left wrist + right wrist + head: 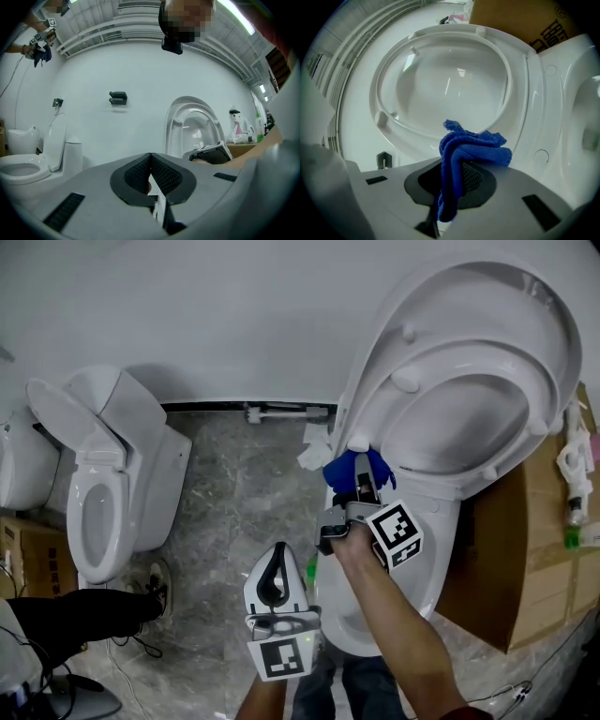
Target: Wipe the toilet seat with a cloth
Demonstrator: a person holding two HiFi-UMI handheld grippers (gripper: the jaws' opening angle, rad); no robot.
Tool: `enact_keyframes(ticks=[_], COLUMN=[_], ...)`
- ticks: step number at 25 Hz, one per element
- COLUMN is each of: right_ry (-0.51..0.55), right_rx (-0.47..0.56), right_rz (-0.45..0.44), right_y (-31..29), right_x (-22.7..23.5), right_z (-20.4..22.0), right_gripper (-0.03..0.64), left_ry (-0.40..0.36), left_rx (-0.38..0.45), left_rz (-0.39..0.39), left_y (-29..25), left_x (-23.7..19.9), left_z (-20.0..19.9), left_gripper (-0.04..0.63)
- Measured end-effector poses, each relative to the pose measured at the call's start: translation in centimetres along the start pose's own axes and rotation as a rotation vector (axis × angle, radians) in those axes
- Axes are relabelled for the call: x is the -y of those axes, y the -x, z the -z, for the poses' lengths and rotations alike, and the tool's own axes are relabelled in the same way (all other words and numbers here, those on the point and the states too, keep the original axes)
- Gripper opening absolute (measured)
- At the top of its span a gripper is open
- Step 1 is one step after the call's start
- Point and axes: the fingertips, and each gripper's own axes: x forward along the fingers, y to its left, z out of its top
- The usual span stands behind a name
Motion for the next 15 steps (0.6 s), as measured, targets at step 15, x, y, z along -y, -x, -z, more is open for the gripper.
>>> enact_keyframes(ticks=[15], right_ry=[-0.052], right_rx=[0.016], right_rz=[-0.118], right_y=[0.0], right_x=[-10.0], right_z=[-2.1], right_gripper=[0.054], left_ry=[0.008], left_rx=[0.041], left_rz=[0.009], left_y=[0.1], left_x=[0.7], left_z=[-5.5], left_gripper=[0.015])
